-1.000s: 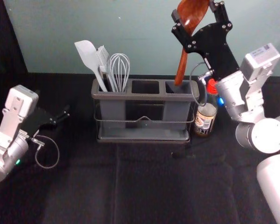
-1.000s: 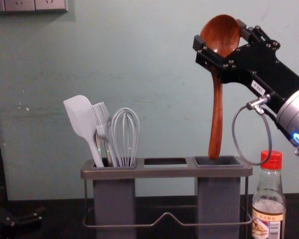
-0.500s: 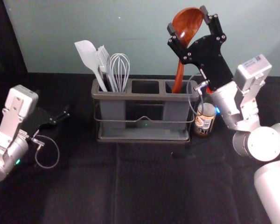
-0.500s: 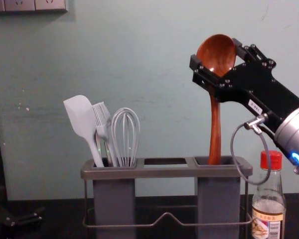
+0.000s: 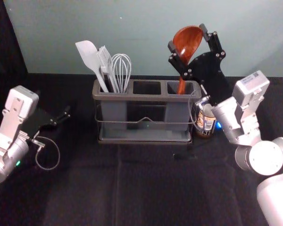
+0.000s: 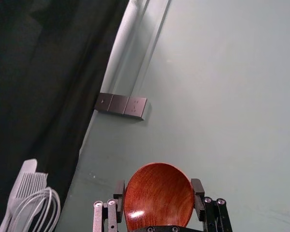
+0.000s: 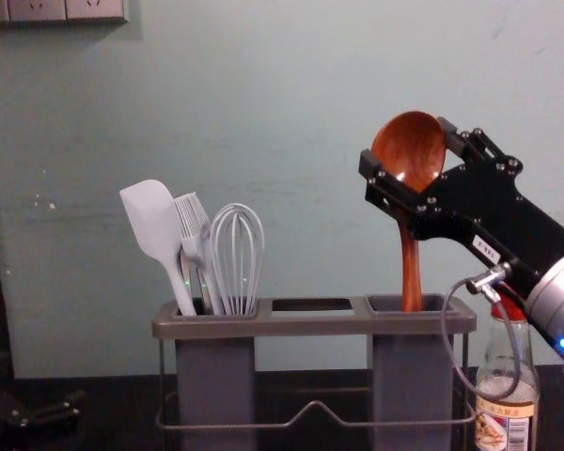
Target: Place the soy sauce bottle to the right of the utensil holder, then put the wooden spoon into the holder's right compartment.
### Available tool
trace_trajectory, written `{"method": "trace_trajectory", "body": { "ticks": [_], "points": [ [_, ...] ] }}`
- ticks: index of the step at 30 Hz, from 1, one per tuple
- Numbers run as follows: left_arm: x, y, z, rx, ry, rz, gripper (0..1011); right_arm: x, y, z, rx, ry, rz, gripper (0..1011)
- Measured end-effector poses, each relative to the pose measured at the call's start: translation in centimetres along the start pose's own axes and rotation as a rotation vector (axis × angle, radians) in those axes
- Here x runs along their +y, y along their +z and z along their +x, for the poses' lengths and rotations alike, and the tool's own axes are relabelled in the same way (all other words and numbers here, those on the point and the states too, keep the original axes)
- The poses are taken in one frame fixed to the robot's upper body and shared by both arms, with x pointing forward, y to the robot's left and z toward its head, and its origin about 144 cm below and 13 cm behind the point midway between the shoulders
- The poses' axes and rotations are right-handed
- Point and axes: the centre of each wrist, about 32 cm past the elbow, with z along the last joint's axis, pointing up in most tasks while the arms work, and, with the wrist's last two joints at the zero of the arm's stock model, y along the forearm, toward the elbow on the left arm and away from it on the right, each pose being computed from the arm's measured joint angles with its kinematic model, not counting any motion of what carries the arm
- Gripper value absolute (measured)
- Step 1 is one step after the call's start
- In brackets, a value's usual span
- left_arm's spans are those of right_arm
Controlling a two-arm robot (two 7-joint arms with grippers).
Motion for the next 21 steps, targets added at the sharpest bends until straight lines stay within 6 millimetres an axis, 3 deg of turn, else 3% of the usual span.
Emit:
{"method": "trace_trajectory", "body": {
  "ticks": [21],
  "points": [
    [0.0,0.0,0.0,0.000,0.000,0.000,1005,-1.7,-0.9,-0.7,-0.006,0.033,-0.046,865]
  ]
}}
